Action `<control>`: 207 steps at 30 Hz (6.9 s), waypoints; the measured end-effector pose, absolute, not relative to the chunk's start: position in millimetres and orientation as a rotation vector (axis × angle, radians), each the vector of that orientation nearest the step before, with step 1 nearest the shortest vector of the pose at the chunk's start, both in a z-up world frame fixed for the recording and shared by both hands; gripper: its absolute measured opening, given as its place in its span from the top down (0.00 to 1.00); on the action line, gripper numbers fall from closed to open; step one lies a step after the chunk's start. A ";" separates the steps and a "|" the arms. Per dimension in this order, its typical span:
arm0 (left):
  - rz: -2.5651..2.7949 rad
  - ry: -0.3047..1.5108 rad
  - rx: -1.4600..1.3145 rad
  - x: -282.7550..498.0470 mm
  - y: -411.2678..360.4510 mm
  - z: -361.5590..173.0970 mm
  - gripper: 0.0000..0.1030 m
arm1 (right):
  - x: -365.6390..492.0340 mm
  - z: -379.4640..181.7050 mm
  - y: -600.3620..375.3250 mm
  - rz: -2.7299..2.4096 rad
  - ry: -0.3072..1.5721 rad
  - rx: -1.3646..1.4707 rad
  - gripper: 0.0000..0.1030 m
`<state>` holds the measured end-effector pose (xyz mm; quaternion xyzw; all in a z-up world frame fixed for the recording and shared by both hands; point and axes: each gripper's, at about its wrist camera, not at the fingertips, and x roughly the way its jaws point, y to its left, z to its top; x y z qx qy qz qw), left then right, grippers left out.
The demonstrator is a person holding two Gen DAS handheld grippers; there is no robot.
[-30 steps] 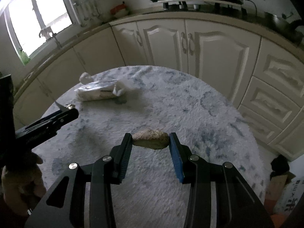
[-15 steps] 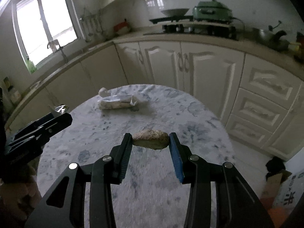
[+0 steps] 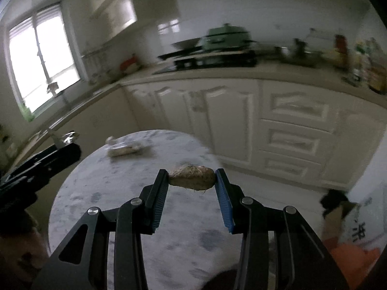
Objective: Collect trash
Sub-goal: 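Carry the potato and white wrapper with both grippers to the bin, then open both grippers over the bin to drop the potato and wrapper, then return both tools from the bin to the table, then grasp the bread bag with the right gripper while the left gripper grasps the white tissue, then carry the bread bag and tissue with both grippers to the bin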
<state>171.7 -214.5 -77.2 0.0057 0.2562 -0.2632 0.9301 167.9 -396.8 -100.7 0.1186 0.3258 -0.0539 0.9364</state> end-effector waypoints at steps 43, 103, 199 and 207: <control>-0.865 1.064 0.428 279.2 -619.2 -246.4 0.01 | 48.8 -303.7 -681.3 -0.600 0.913 0.751 0.00; -0.245 0.552 -0.115 89.9 27.1 -60.4 0.01 | 238.5 -71.9 -228.0 0.035 0.661 0.081 0.00; -0.390 0.670 -0.066 335.4 -59.9 -125.8 0.72 | 287.2 -150.4 -294.0 0.198 0.833 0.175 0.69; -0.514 0.618 -0.044 251.4 -118.3 -98.4 0.72 | 197.0 -113.4 -351.5 0.086 0.740 0.209 0.69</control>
